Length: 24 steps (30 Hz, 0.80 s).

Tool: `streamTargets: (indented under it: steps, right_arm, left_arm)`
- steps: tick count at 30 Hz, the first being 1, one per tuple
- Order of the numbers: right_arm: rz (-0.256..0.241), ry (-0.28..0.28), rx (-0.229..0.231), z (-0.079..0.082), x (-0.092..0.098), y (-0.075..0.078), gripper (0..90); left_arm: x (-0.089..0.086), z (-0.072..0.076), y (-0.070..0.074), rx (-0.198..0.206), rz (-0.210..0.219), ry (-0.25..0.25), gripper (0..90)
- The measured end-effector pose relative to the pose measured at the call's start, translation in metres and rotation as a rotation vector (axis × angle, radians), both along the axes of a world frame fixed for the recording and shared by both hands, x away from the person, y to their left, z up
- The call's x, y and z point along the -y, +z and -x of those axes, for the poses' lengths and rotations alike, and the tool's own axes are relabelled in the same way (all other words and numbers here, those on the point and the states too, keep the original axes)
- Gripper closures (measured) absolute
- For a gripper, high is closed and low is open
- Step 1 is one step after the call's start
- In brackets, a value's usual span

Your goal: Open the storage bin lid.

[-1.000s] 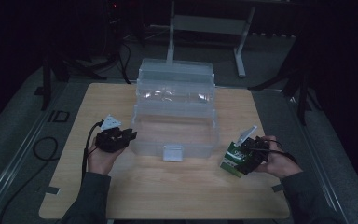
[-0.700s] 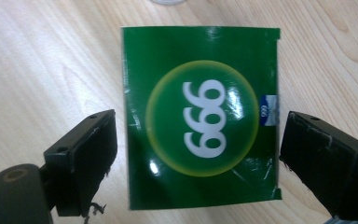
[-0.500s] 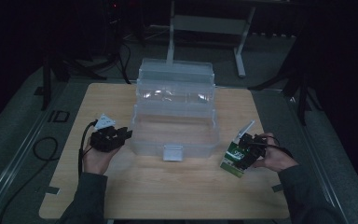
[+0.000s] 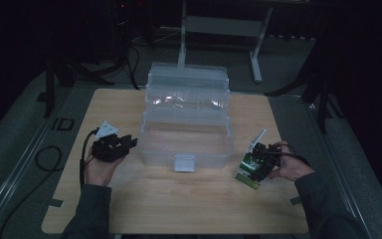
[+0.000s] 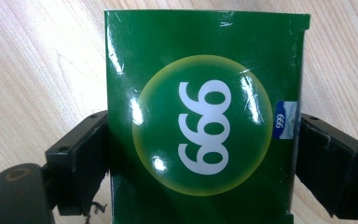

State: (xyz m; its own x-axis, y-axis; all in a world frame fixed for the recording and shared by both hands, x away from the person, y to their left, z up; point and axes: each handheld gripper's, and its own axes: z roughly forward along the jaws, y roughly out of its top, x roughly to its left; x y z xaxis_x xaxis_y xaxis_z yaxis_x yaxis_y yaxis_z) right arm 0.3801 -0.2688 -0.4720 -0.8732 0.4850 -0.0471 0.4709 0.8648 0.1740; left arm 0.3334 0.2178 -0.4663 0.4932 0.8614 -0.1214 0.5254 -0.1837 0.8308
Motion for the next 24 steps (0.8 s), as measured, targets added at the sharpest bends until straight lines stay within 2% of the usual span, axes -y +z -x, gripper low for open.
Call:
streamTargets:
  steps: [6, 13, 24]
  right_arm:
    - [0.016, 0.02, -0.011, -0.0001, -0.0015, 0.0017, 16.1]
    - [0.045, 0.068, -0.003, 0.0013, -0.0052, 0.0035, 18.0]
    - [0.036, 0.067, -0.022, 0.0037, 0.0002, 0.0099, 18.2]
  left_arm:
    - [-0.0001, 0.0, -0.0002, 0.0, 0.001, 0.0, 68.1]
    - [-0.001, -0.0001, -0.0003, -0.001, 0.002, 0.001, 68.1]
    - [-0.0026, -0.0007, -0.0018, -0.012, 0.001, 0.006, 68.0]
